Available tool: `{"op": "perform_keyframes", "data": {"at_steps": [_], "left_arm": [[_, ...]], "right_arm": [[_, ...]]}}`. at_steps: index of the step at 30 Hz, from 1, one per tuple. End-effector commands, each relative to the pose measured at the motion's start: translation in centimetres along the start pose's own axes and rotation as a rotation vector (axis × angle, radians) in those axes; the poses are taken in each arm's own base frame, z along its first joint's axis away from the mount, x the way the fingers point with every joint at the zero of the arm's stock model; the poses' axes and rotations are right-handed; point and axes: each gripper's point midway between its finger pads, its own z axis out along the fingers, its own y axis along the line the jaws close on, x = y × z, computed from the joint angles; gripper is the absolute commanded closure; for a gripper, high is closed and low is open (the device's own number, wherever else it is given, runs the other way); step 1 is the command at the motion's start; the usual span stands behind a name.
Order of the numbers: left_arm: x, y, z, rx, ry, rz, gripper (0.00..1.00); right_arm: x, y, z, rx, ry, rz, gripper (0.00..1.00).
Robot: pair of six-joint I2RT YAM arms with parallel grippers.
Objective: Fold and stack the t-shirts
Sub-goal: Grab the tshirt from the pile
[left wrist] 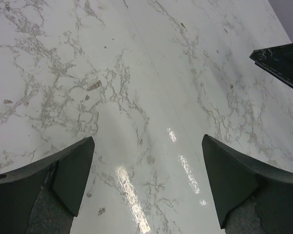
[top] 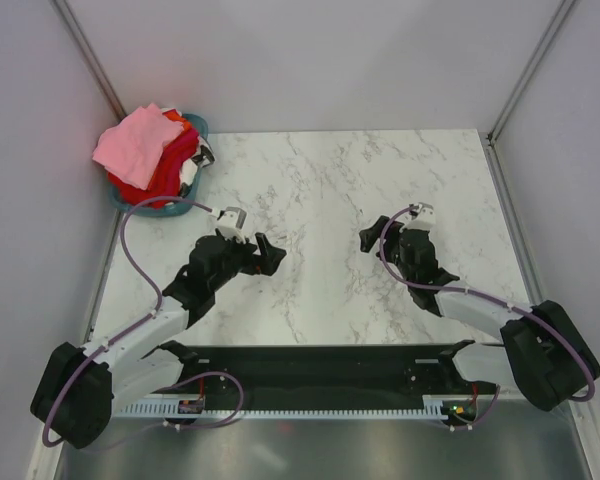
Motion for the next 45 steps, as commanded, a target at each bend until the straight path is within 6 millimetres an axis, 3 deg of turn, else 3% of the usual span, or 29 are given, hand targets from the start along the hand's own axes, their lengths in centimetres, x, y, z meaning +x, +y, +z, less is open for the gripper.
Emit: {"op": "perform_keyframes", "data": {"at_steps": [1,4,6,7,9,10,12,14,15,16,18,19,20,21,22,23,24,25,27,28,29,30,34,39,40,41,43,44,45], "left_arm": [[-2.3,-0.2,0.1,-0.013,-0.061,0.036,0.0],[-3.6,1.1,0.1,-0.129,-0.082,-0.047,0.0],[-4.3,3.2,-0.4,-0.281,-0.078,-0.145,0.01],[-6.9,2.9,-0.5,-0.306,-0.125,-0.183,0.01],[-9.3,4.7,-0.5,-0.404,-0.177,-0.291,0.0],[-11.7,5.0,-0.9,-0.443,-0.202,-0.339,0.0],[-14.7,8.9,-1.9,-0.578,-0.289,-0.492,0.0],[-18.0,10.9,-1.7,-0.585,-0.33,-0.573,0.06],[-19.6,13.7,-2.7,-0.625,-0.383,-0.638,0.08],[-20.9,14.9,-2.2,-0.634,-0.397,-0.667,0.09],[-22.9,17.2,-2.1,-0.657,-0.431,-0.694,0.09],[-26.1,18.0,-2.8,-0.656,-0.489,-0.682,0.09],[-25.7,19.8,-1.6,-0.693,-0.445,-0.657,0.12],[-26.5,21.3,-1.8,-0.724,-0.445,-0.651,0.13],[-29.8,21.2,-2.2,-0.713,-0.492,-0.63,0.14],[-29.1,23.3,-0.8,-0.751,-0.454,-0.639,0.14],[-29.5,24.5,-0.9,-0.775,-0.446,-0.629,0.16],[-31.4,24.9,-0.8,-0.768,-0.476,-0.623,0.16],[-30.3,28.0,0.9,-0.813,-0.43,-0.633,0.16],[-31.7,28.4,1.1,-0.811,-0.45,-0.626,0.16],[-31.7,29.4,1.2,-0.84,-0.45,-0.635,0.16],[-30.9,31.3,2.1,-0.884,-0.419,-0.655,0.16],[-28.6,35.3,3.7,-0.956,-0.376,-0.705,0.18],[-26.2,37.4,4.9,-0.961,-0.337,-0.78,0.26],[-26.2,37.4,5.1,-0.949,-0.337,-0.796,0.32],[-26.1,37.2,5.4,-0.926,-0.33,-0.818,0.52],[-26.9,36.8,5.2,-0.908,-0.346,-0.829,0.7],[-28.0,36.2,4.6,-0.899,-0.371,-0.823,0.86],[-28.8,35.8,4.2,-0.893,-0.39,-0.818,0.91]], "right_arm": [[-2.0,1.2,-0.3,-0.03,-0.062,0.017,0.02],[-2.2,1.1,-0.5,-0.026,-0.073,0.008,0.02],[-2.1,0.9,-0.4,-0.021,-0.075,0.003,0.02],[-2.1,0.8,-0.4,-0.019,-0.076,0.0,0.02],[-1.8,0.6,-0.2,-0.011,-0.069,-0.006,0.02],[-1.7,0.6,-0.2,-0.012,-0.065,-0.008,0.02],[-1.4,0.7,0.0,-0.014,-0.052,-0.014,0.02],[-1.4,0.8,0.1,-0.018,-0.046,-0.012,0.02],[-1.3,0.8,0.1,-0.019,-0.043,-0.014,0.02],[-1.3,0.9,0.1,-0.021,-0.042,-0.014,0.02],[-1.3,0.7,0.1,-0.016,-0.044,-0.012,0.02],[-1.2,0.8,0.1,-0.018,-0.041,-0.014,0.02],[-1.2,0.8,0.1,-0.018,-0.041,-0.013,0.02],[-1.2,0.7,0.2,-0.017,-0.04,-0.013,0.02],[-1.2,0.8,0.2,-0.018,-0.041,-0.011,0.02],[-1.1,0.8,0.2,-0.018,-0.039,-0.013,0.02],[-1.0,0.8,0.3,-0.019,-0.035,-0.013,0.02],[-1.0,0.7,0.3,-0.016,-0.035,-0.013,0.02],[-0.8,0.7,0.5,-0.015,-0.029,-0.017,0.02],[-0.7,0.7,0.5,-0.012,-0.025,-0.016,0.02],[-0.8,0.7,0.6,-0.011,-0.024,-0.018,0.02],[-0.7,0.6,0.6,-0.006,-0.019,-0.022,0.02],[-0.6,0.6,0.7,0.0,-0.014,-0.025,0.02],[-0.6,0.3,0.8,0.017,-0.011,-0.027,0.02],[-0.5,0.2,0.8,0.021,-0.007,-0.027,0.02],[-0.5,0.2,0.9,0.023,-0.007,-0.026,0.02],[-0.4,0.3,0.9,0.021,-0.003,-0.026,0.02],[-0.4,0.3,1.0,0.02,-0.001,-0.025,0.02],[-0.4,0.3,1.0,0.021,-0.001,-0.026,0.02]]}}
